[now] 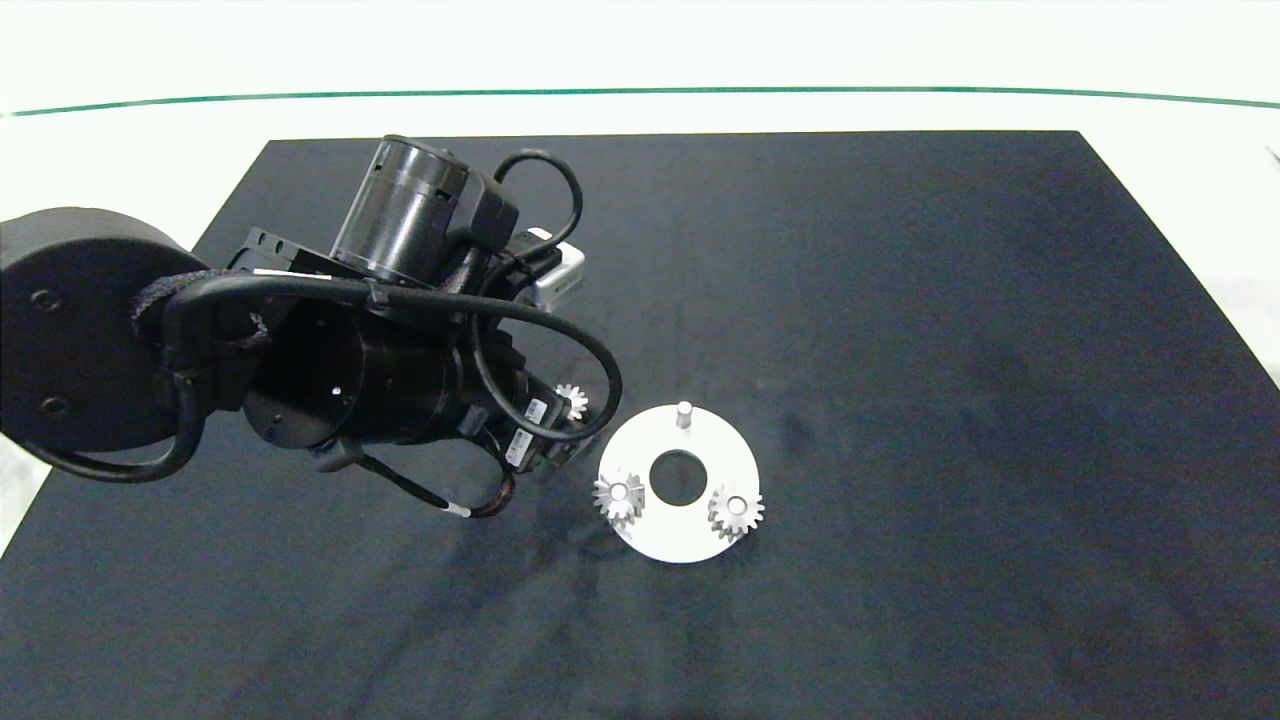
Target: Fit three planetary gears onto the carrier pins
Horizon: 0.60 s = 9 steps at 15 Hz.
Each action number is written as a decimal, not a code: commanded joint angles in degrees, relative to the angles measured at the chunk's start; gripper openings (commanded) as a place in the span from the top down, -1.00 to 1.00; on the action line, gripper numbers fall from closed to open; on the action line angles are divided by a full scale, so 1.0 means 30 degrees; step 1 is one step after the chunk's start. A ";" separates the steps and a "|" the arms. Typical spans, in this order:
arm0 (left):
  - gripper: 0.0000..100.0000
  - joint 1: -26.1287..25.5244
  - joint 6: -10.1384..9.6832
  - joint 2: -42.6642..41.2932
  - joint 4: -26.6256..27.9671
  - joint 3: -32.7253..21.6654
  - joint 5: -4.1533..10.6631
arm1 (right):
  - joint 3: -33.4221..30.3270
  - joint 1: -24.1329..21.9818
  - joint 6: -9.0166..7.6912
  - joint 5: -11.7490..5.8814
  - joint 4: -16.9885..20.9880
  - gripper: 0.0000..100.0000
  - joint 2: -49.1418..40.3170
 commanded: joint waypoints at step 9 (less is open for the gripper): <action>-1.00 0.0163 0.0146 0.0628 0.0091 -0.0112 0.0043 | 0.0076 -0.0005 -0.0022 -0.0077 -0.0263 -1.00 -0.0168</action>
